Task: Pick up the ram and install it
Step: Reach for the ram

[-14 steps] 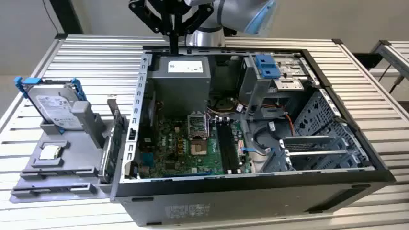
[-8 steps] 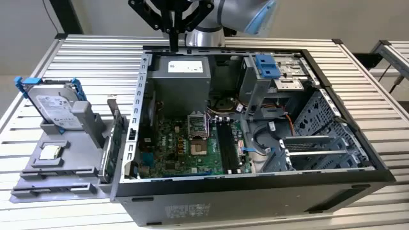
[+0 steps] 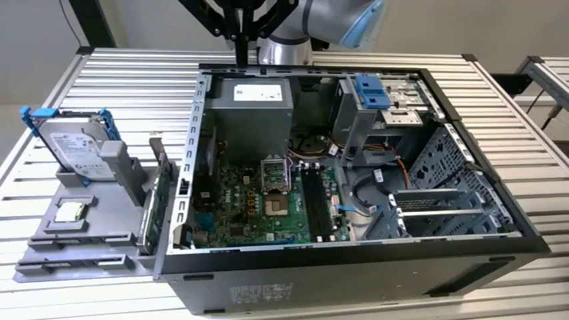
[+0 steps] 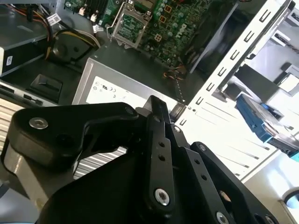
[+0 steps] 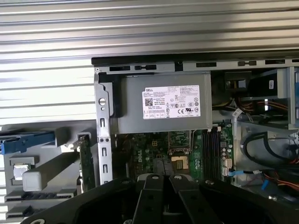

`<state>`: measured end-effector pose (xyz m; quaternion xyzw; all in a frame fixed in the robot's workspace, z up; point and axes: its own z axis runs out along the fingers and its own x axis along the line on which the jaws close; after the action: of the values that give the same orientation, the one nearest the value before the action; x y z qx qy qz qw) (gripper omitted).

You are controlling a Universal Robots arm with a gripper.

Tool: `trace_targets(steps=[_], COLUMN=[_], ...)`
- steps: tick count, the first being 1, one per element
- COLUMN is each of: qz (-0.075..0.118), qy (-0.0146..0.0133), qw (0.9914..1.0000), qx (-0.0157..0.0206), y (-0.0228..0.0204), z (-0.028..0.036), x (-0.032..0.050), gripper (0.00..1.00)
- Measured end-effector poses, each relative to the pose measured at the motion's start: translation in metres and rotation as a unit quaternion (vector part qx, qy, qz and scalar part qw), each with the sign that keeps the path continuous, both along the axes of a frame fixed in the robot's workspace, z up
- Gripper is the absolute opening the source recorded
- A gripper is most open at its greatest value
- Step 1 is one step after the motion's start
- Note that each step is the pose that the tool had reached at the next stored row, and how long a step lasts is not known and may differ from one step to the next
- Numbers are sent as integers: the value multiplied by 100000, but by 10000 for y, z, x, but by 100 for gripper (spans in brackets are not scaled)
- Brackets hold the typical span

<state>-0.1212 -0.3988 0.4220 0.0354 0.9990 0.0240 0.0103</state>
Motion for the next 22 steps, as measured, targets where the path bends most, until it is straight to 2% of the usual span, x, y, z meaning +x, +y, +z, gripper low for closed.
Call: trace_targets(steps=[4,8,22], qz=[9,15,206], qy=[-1,4,0], qw=[100000,100000,100000], qx=[5,-8,3], y=[0,0,0], z=[34,62,59], x=[-5,-59,-473], gripper=[0,0,0])
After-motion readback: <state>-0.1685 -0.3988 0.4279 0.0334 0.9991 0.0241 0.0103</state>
